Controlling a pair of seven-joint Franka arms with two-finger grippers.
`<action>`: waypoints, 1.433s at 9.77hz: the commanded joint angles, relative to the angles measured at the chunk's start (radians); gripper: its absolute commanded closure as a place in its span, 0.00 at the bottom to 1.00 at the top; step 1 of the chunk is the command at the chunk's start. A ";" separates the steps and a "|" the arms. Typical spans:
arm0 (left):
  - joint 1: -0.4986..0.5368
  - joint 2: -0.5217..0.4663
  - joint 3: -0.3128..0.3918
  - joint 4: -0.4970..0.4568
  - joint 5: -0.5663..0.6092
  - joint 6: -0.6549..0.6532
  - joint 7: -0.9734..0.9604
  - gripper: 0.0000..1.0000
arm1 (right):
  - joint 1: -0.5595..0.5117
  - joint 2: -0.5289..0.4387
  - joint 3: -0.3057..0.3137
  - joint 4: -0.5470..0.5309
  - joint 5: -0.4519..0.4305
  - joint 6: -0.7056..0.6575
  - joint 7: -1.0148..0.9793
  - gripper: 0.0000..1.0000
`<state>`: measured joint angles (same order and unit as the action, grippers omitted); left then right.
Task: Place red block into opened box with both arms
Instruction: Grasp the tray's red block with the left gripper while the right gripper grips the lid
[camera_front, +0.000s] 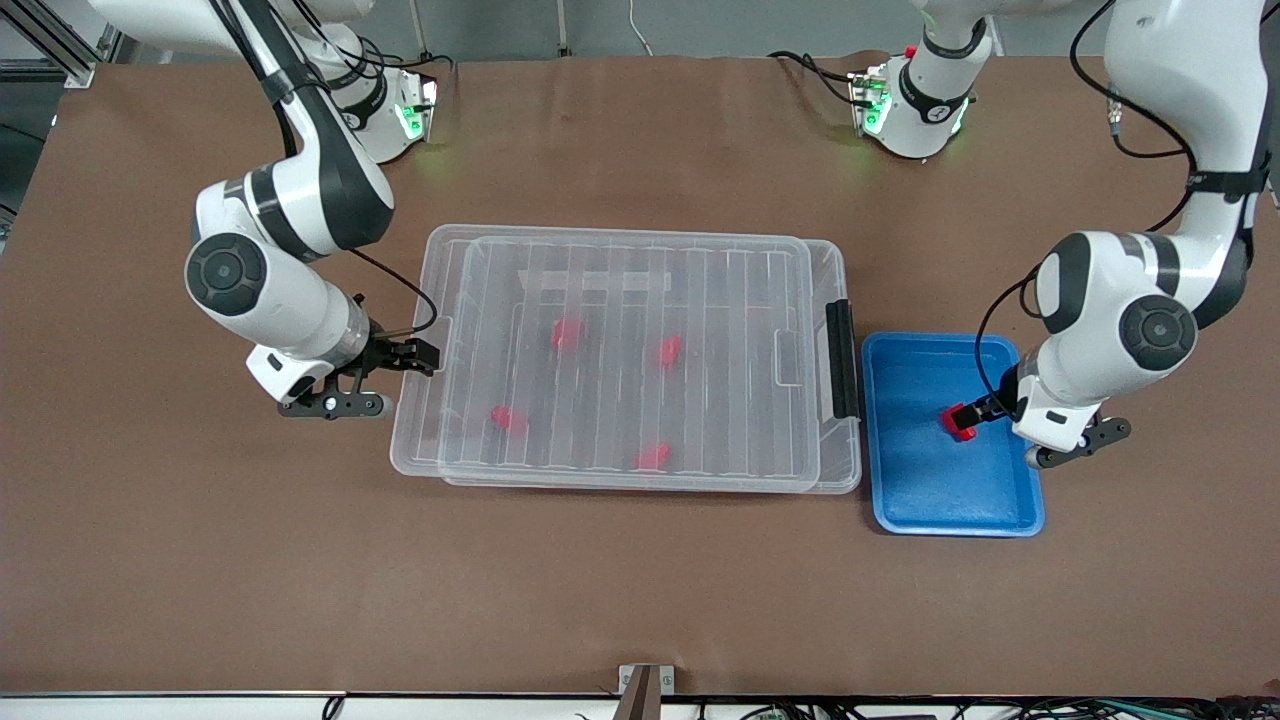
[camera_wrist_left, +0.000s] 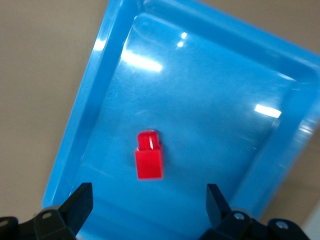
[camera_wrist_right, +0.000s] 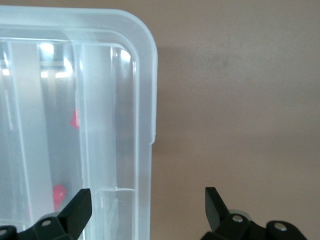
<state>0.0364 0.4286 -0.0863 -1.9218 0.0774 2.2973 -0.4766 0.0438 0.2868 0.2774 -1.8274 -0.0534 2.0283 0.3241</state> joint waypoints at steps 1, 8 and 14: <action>0.025 0.108 -0.004 -0.002 0.015 0.077 -0.022 0.00 | -0.004 0.008 0.003 -0.010 -0.069 0.006 0.019 0.00; 0.010 0.167 -0.004 0.003 0.019 0.108 -0.013 0.75 | -0.013 0.035 0.003 -0.053 -0.141 0.026 0.023 0.00; 0.023 0.031 -0.067 0.088 0.022 -0.126 0.067 1.00 | -0.100 0.020 0.003 -0.044 -0.143 -0.065 -0.050 0.00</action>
<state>0.0524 0.5167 -0.1194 -1.8535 0.0786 2.2811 -0.4277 -0.0247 0.3242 0.2737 -1.8476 -0.1646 1.9840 0.2884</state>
